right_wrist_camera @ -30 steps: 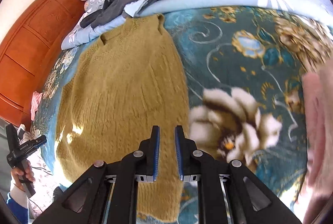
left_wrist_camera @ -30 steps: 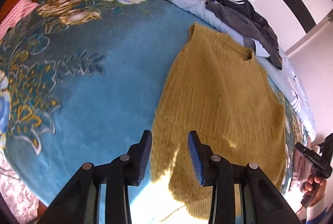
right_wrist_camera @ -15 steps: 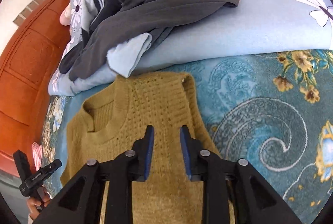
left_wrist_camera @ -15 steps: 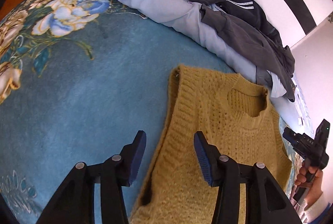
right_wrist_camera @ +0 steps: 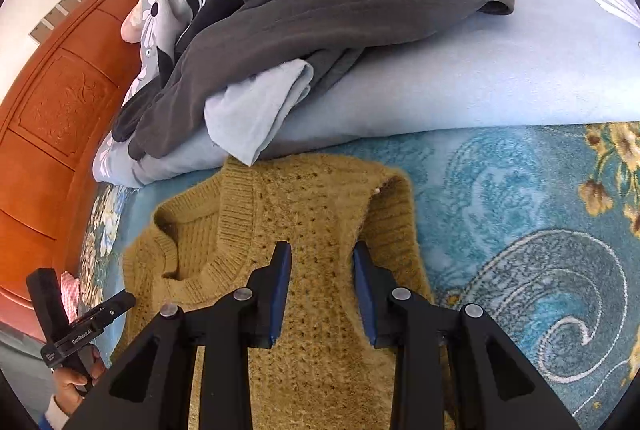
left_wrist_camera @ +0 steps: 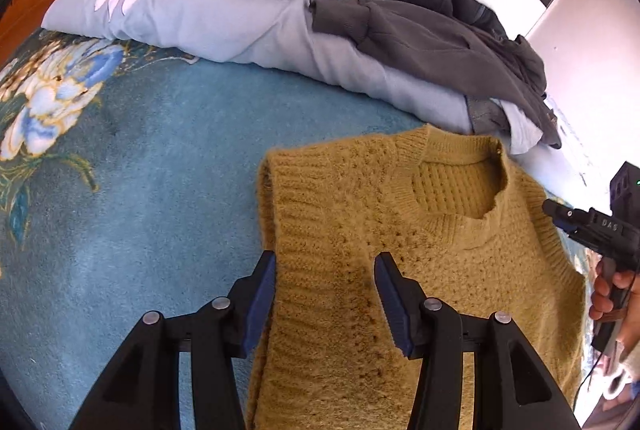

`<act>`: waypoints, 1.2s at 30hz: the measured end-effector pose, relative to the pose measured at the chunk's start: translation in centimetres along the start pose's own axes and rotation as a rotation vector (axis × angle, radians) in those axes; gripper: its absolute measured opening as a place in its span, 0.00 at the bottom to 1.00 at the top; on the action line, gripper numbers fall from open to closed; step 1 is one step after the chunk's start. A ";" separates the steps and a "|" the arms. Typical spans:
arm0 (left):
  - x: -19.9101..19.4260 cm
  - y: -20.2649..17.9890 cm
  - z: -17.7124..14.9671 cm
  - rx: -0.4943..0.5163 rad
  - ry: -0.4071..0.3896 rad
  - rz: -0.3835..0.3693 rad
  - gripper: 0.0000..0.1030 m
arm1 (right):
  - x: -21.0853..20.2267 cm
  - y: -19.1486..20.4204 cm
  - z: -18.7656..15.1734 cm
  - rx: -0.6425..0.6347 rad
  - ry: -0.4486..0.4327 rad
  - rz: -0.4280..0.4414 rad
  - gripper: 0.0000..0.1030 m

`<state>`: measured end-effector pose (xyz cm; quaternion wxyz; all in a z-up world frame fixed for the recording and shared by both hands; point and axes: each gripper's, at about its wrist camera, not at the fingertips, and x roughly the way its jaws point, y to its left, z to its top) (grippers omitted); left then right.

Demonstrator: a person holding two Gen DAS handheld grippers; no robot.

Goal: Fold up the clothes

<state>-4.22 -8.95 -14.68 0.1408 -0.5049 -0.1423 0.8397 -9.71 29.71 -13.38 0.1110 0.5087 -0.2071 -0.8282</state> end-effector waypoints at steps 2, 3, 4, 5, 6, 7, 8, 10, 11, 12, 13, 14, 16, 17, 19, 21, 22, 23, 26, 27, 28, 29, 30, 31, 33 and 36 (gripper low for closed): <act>-0.4 -0.2 -0.1 0.019 -0.010 -0.050 0.50 | -0.3 0.4 -0.4 -0.023 0.002 0.017 0.31; -0.4 -0.5 -0.2 0.044 -0.006 -0.060 0.50 | -0.5 0.6 -0.7 -0.035 0.003 0.025 0.31; -0.3 -0.6 -0.3 0.068 0.010 -0.061 0.50 | -0.6 0.7 -0.9 -0.046 0.004 0.033 0.31; 0.0 -0.6 -0.3 0.084 0.032 -0.047 0.50 | -0.7 0.9 -1.0 -0.058 0.005 0.042 0.31; 0.1 -0.4 -0.3 0.081 0.043 -0.040 0.49 | -0.7 0.9 -1.0 -0.070 0.012 0.043 0.31; 0.1 0.0 -0.4 0.068 0.046 -0.045 0.48 | -0.5 0.9 -1.0 -0.079 0.027 0.029 0.31; 0.2 0.4 -0.5 0.054 0.049 -0.050 0.47 | -0.3 0.8 -1.0 -0.083 0.040 0.017 0.31; -0.1 1.0 -0.5 0.016 0.039 -0.084 0.41 | 0.2 0.3 -1.0 -0.062 0.056 0.007 0.31; -0.2 1.2 -0.5 -0.004 0.032 -0.105 0.30 | 0.3 0.1 -1.0 -0.053 0.062 0.004 0.30; -0.4 1.5 -0.4 -0.024 0.024 -0.126 0.22 | 0.4 0.1 -1.0 -0.047 0.063 0.002 0.29; -0.5 1.8 -0.4 -0.045 0.017 -0.146 0.13 | 0.4 0.1 -0.9 -0.041 0.064 0.000 0.23; -0.6 1.6 -0.4 -0.034 0.018 -0.149 0.12 | 0.5 0.1 -0.9 -0.035 0.065 -0.002 0.16; -0.4 0.5 -0.2 0.035 0.035 -0.118 0.08 | 0.6 0.1 -0.8 -0.023 0.067 -0.006 0.10; -0.2 0.0 0.0 0.065 0.042 -0.089 0.04 | 0.7 0.1 -0.8 -0.017 0.068 -0.008 0.09; -0.1 -0.1 0.4 0.068 0.027 -0.058 0.04 | 0.8 0.2 -0.7 -0.005 0.070 -0.012 0.05; -1.0 0.7 1.4 0.016 -0.035 -0.060 0.03 | 0.6 0.4 -0.1 -0.009 0.058 -0.017 0.03; -1.5 1.1 2.0 -0.011 -0.070 -0.062 0.03 | 0.0 0.4 0.6 0.003 0.022 -0.011 0.03; -1.8 1.5 2.5 -0.032 -0.093 -0.060 0.03 | -0.6 0.3 1.2 0.014 -0.015 -0.006 0.03; -0.9 2.0 3.2 -0.020 -0.054 0.004 0.03 | -1.6 -0.1 2.9 0.042 -0.077 -0.017 0.03; -0.5 2.0 3.0 -0.006 -0.032 0.033 0.03 | -1.7 -0.4 3.2 0.049 -0.079 -0.032 0.03; -0.1 2.3 2.6 -0.004 -0.017 0.047 0.03 | -1.5 -0.7 3.4 0.051 -0.070 -0.054 0.03; 0.3 2.6 2.2 -0.012 -0.003 0.048 0.04 | -1.1 -1.0 3.2 0.045 -0.041 -0.089 0.03; 0.5 2.9 1.9 -0.023 0.002 0.048 0.05 | -0.7 -1.4 2.9 0.043 -0.018 -0.112 0.03; 0.6 3.2 1.6 -0.038 0.001 0.048 0.07 | -0.4 -1.7 2.5 0.047 -0.007 -0.113 0.03; 0.5 3.8 1.3 -0.066 -0.012 0.029 0.08 | 0.0 -2.5 1.6 0.056 0.014 -0.115 0.04; 0.4 4.3 1.8 -0.089 -0.032 0.055 0.17 | -0.5 -2.9 1.2 0.054 -0.017 -0.114 0.06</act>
